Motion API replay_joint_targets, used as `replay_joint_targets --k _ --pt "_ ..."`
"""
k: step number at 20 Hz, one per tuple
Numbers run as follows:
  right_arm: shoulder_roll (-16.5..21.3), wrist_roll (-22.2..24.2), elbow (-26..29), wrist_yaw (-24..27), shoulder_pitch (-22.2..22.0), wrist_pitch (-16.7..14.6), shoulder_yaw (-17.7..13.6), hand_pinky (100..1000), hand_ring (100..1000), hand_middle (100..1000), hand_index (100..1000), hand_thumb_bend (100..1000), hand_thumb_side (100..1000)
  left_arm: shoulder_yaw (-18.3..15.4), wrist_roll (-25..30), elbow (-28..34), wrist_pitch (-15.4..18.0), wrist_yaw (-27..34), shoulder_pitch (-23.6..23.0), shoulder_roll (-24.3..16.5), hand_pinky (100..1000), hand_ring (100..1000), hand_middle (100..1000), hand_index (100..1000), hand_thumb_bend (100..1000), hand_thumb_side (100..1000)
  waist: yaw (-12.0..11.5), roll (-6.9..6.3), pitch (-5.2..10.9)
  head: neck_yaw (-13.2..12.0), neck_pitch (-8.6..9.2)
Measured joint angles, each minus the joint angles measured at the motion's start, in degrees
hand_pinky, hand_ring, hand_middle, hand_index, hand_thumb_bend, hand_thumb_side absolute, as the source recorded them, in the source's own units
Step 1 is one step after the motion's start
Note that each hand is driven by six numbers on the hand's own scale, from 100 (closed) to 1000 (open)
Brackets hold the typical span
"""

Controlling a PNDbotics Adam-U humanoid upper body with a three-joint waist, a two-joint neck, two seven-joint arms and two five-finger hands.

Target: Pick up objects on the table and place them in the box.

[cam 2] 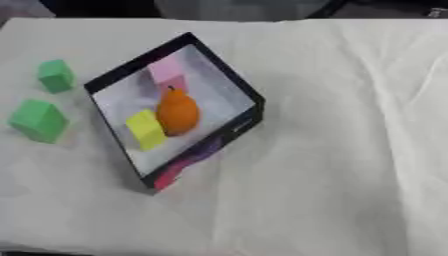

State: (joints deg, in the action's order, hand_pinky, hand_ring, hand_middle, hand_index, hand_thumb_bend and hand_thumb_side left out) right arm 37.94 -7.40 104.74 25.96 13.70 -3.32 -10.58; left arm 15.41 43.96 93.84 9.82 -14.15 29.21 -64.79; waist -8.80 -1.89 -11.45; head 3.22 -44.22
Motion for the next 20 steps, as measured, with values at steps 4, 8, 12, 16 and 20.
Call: replay_joint_targets --k 4,8,12,16,20 --pt "0.00 0.02 -0.03 -0.01 -0.14 0.01 0.01 874 699 685 829 100 582 0.97 -1.00 -1.55 1.06 -1.43 1.82 1.45 882 875 833 867 691 352 0.09 0.00 -0.02 0.02 0.00" --pt "0.00 0.13 -0.07 -0.01 -0.09 0.11 0.02 873 698 685 829 100 583 2.16 -1.14 -2.72 2.30 -2.86 3.66 2.87 882 876 831 867 704 345 0.34 0.00 -0.07 0.06 0.00" --pt "-0.01 0.25 -0.25 -0.01 -0.06 0.24 0.04 871 692 684 828 100 584 2.87 -1.85 -3.68 3.13 -3.98 4.95 3.95 882 875 831 864 701 330 0.78 0.00 -0.07 0.12 0.00" --pt "-0.02 0.39 -0.43 -0.01 -0.02 0.37 0.08 870 690 684 828 100 582 3.42 -3.25 -4.86 3.81 -4.57 6.10 5.03 880 872 829 864 694 327 1.11 0.00 -0.07 0.24 0.00" --pt "-0.02 0.42 -0.70 -0.01 0.46 0.36 0.10 871 690 684 828 100 583 4.34 -4.59 -6.06 4.48 -4.80 7.03 6.26 875 867 830 859 702 334 1.28 0.00 -0.07 0.55 0.00"
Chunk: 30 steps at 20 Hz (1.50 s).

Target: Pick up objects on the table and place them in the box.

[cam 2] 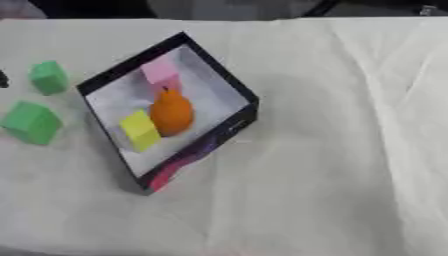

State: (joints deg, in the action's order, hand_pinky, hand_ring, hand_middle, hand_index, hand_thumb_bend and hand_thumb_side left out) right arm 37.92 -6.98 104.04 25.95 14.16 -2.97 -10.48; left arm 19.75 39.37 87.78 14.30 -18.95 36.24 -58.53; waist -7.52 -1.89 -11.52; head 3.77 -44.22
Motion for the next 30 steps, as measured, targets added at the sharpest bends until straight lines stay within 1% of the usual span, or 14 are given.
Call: replay_joint_targets --k 5,13,18,23,30 --pt "0.00 0.16 -0.02 0.00 0.04 0.15 0.28 871 689 684 828 100 584 0.94 -0.74 -1.99 0.38 -0.62 1.23 1.60 872 863 831 862 703 333 0.12 0.00 0.00 0.07 0.00" --pt "-0.07 0.25 -0.06 0.00 0.29 0.22 0.29 870 688 683 828 100 584 1.68 -0.86 -5.52 0.94 -2.13 2.79 4.19 860 850 825 860 690 337 1.04 0.00 0.00 0.17 0.01" --pt "-0.33 0.37 -0.35 0.03 0.60 0.34 0.29 870 687 681 826 100 586 1.96 0.12 -8.31 1.56 -3.69 3.24 5.78 860 853 834 853 707 313 1.24 0.01 0.00 -0.04 0.16" --pt "-0.79 0.68 -0.55 0.04 0.95 0.45 0.29 873 688 683 827 100 588 1.95 -0.53 -10.12 2.78 -7.78 3.66 7.11 861 862 842 859 737 263 1.57 0.02 -0.02 -0.70 0.56" --pt "-1.63 1.49 -1.04 0.07 0.95 0.55 0.29 877 686 683 828 100 589 1.26 -3.92 -13.77 4.77 -15.14 3.92 8.72 861 866 856 861 762 249 2.06 0.02 -0.38 -1.92 1.01"
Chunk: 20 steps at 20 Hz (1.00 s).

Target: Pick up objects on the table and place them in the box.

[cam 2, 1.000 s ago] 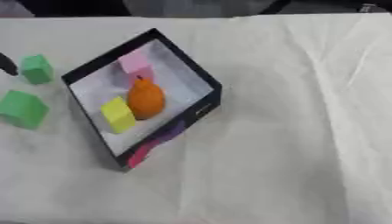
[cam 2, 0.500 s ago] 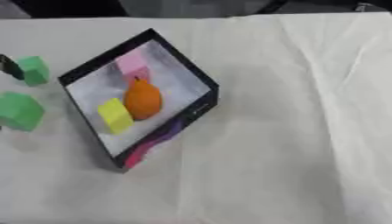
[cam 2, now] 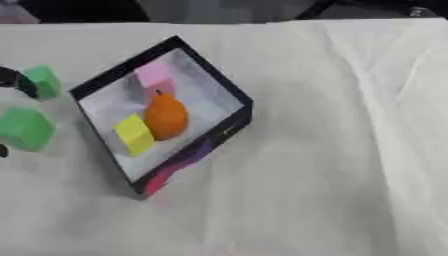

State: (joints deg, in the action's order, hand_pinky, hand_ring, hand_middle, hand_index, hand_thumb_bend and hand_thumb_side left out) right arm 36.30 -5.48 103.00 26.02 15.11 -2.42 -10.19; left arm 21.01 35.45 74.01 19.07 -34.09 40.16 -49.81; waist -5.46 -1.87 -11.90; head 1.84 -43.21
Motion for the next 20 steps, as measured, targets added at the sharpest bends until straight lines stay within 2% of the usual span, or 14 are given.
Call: replay_joint_targets --k 9,12,13,14,15,17,20 --pt "-0.95 0.83 -0.42 0.06 -0.07 0.18 -0.01 881 684 682 828 100 593 -1.44 -2.95 -5.49 1.35 -4.21 -0.26 1.75 865 879 860 862 773 238 0.92 0.01 -0.59 -1.93 0.48" --pt "-1.03 1.02 -0.61 0.20 -0.11 0.21 -0.01 881 683 681 828 100 595 -1.58 -3.20 -6.71 2.08 -5.75 -0.33 2.37 859 872 848 854 746 193 1.14 0.01 -0.69 -2.19 0.53" --pt "-1.08 1.09 -0.70 0.22 -0.12 0.24 -0.01 881 683 681 828 100 595 -1.75 -3.39 -7.10 2.26 -6.29 -0.34 2.57 856 867 835 846 709 162 1.17 0.02 -0.78 -2.24 0.55" --pt "-1.17 1.16 -0.72 0.25 -0.16 0.26 -0.01 882 682 681 828 100 594 -1.85 -3.63 -7.57 2.41 -6.82 -0.34 2.78 839 852 804 828 635 110 1.20 0.04 -0.89 -2.33 0.57" --pt "-1.33 1.22 -0.73 0.26 -0.22 0.26 -0.01 882 682 681 828 100 594 -1.93 -3.92 -8.02 2.51 -7.23 -0.37 3.05 830 843 789 822 606 100 1.25 0.06 -0.96 -2.41 0.61" --pt "-1.46 1.28 -0.75 0.27 -0.37 0.28 -0.02 882 681 681 828 100 594 -2.10 -4.51 -8.71 2.55 -7.56 -0.40 3.49 796 800 728 776 488 100 1.37 0.12 -0.97 -2.56 0.73" --pt "-1.46 1.34 -0.92 0.27 -0.57 0.32 -0.03 883 680 681 828 100 593 -2.16 -5.64 -8.82 2.04 -7.24 -0.40 3.62 697 684 580 641 233 100 1.46 0.16 -0.99 -2.63 0.76"
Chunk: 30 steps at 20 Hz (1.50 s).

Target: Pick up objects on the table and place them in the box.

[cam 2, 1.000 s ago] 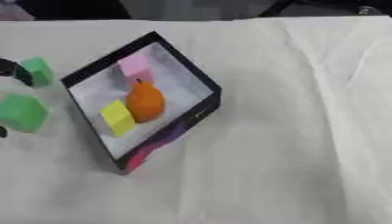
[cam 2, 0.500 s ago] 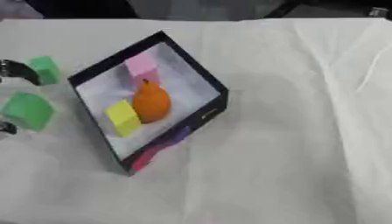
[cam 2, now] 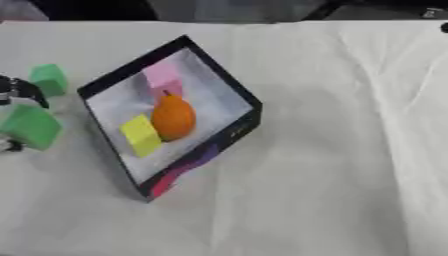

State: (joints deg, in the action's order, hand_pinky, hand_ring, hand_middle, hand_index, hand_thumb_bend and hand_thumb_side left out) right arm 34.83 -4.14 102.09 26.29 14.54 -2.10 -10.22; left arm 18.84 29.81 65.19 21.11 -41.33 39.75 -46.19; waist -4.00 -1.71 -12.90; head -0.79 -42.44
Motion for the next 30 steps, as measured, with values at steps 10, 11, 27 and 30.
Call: replay_joint_targets --k 10,11,27,30 --pt "0.04 0.25 -0.60 0.00 -0.65 -0.12 -0.02 884 680 681 828 100 589 -2.00 0.48 24.02 -7.79 16.44 8.39 -1.64 686 636 554 613 114 100 -0.37 0.00 0.02 1.14 -0.16" --pt "0.04 0.30 -0.69 0.00 -0.57 -0.14 -0.01 884 681 681 827 100 588 -1.89 1.39 25.09 -8.74 17.26 10.77 -0.60 692 637 553 612 108 100 -0.37 0.00 0.04 1.23 -0.18" --pt "0.55 1.32 -0.51 0.52 2.09 0.24 0.76 886 681 678 828 100 570 5.08 5.09 -0.45 -0.67 -4.51 23.13 23.80 775 749 658 726 412 100 1.61 -0.37 0.00 0.20 1.37" --pt "0.56 1.50 -0.51 0.52 2.06 0.24 0.76 887 681 678 828 100 569 5.43 6.62 -1.99 0.96 -6.49 22.84 24.05 831 797 696 788 500 167 1.66 -0.42 0.00 0.51 1.36"
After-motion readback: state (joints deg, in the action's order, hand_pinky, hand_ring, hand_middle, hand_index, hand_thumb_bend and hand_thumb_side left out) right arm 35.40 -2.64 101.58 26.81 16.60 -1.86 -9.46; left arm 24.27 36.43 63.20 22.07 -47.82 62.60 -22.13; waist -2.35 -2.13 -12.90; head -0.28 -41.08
